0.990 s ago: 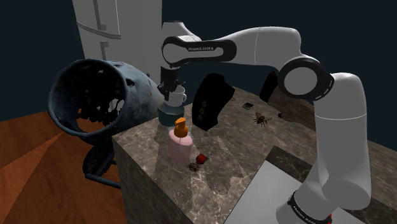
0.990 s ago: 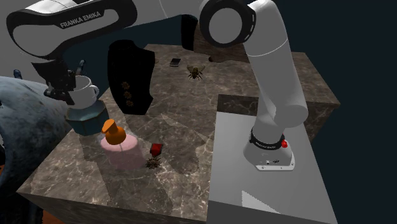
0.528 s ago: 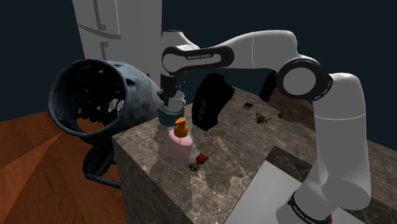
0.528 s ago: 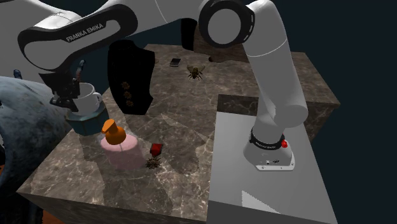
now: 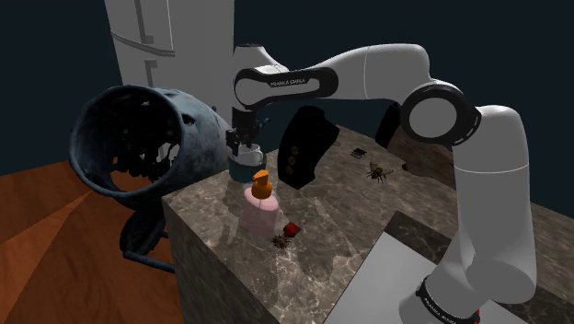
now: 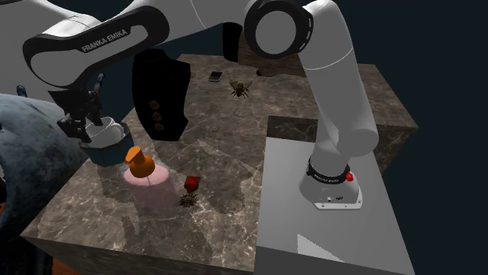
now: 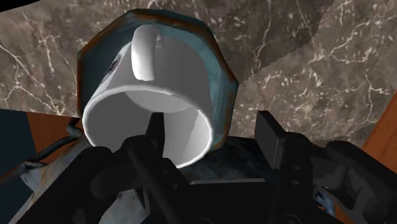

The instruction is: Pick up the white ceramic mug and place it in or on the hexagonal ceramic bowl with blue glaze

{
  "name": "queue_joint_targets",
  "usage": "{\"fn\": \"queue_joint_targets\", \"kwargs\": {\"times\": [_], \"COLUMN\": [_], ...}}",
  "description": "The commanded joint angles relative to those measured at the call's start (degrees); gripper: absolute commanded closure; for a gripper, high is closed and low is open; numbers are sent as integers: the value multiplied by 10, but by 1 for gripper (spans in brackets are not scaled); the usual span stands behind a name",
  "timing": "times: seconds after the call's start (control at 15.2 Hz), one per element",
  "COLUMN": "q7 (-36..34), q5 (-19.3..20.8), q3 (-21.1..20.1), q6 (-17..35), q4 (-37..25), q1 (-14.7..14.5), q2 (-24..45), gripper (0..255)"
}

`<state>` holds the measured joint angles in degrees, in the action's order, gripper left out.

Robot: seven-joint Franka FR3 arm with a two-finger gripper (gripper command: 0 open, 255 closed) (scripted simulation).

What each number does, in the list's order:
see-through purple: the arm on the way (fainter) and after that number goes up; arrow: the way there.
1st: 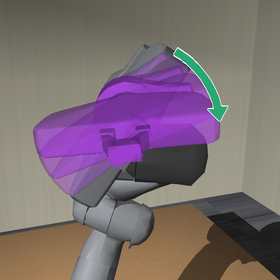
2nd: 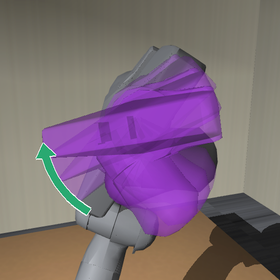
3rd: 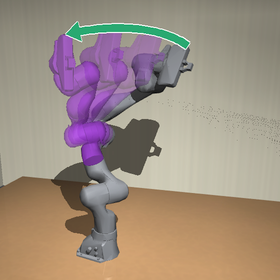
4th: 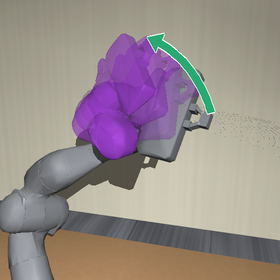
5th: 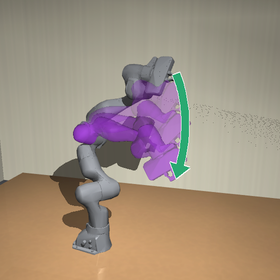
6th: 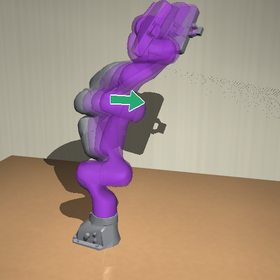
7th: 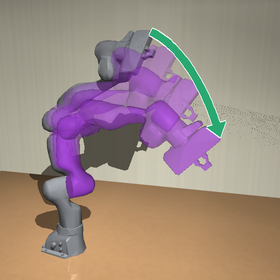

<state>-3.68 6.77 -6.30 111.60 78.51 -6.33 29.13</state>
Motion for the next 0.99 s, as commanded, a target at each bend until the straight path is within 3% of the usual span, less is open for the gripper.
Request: {"fn": "queue_joint_targets", "kwargs": {"times": [0.0,0.2,0.46,0.92], "q7": [0,0,3,3], "q5": [0,0,-3,-3], "q3": [0,0,-2,-2], "q6": [0,0,-65,-65], "q4": [0,0,-52,-52], "q1": [0,0,-3,-3], "q2": [0,0,-13,-13], "gripper": [0,0,0,0]}}
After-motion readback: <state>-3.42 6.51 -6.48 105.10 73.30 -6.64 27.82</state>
